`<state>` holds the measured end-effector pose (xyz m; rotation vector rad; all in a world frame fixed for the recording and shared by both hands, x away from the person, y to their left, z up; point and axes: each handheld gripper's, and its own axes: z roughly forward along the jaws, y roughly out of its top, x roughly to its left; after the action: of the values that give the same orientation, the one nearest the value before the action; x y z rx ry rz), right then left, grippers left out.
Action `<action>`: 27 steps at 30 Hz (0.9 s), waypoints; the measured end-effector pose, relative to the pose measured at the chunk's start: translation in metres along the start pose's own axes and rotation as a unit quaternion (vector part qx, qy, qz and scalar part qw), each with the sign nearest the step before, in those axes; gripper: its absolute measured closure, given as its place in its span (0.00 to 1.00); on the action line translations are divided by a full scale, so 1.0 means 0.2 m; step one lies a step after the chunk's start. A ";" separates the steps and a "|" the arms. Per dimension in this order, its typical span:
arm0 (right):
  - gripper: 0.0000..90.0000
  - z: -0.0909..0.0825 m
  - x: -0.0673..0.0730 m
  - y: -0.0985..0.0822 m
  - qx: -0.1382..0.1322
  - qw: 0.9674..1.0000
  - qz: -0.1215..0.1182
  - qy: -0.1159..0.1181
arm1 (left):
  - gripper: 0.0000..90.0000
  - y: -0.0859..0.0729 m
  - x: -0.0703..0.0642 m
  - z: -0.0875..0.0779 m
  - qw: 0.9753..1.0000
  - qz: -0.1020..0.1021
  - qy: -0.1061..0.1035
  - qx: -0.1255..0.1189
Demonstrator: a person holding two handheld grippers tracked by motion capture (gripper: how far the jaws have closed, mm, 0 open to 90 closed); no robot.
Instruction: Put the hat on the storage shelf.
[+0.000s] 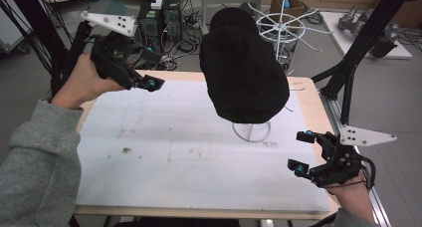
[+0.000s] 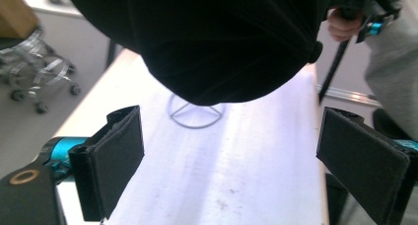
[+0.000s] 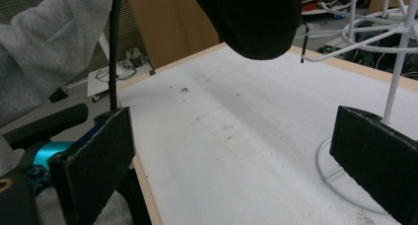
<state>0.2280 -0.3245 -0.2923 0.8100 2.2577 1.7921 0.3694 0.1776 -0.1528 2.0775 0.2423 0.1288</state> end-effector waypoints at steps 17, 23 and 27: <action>0.03 0.03 -0.01 0.04 -0.021 0.999 -0.010 -0.022 | 0.12 -0.26 -0.09 -0.15 0.999 -0.026 0.012 -0.033; 0.03 0.04 -0.03 0.05 -0.025 0.999 -0.011 -0.031 | 0.12 -0.36 -0.12 -0.17 0.998 -0.037 0.018 -0.047; 0.03 0.05 -0.04 0.05 -0.025 0.999 -0.009 -0.041 | 0.12 -0.42 -0.14 -0.16 0.998 -0.037 0.027 -0.039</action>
<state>0.2429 -0.3189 -0.2866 0.8358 2.1527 1.7672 0.3265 0.2387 -0.2087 1.9860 0.3412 0.1485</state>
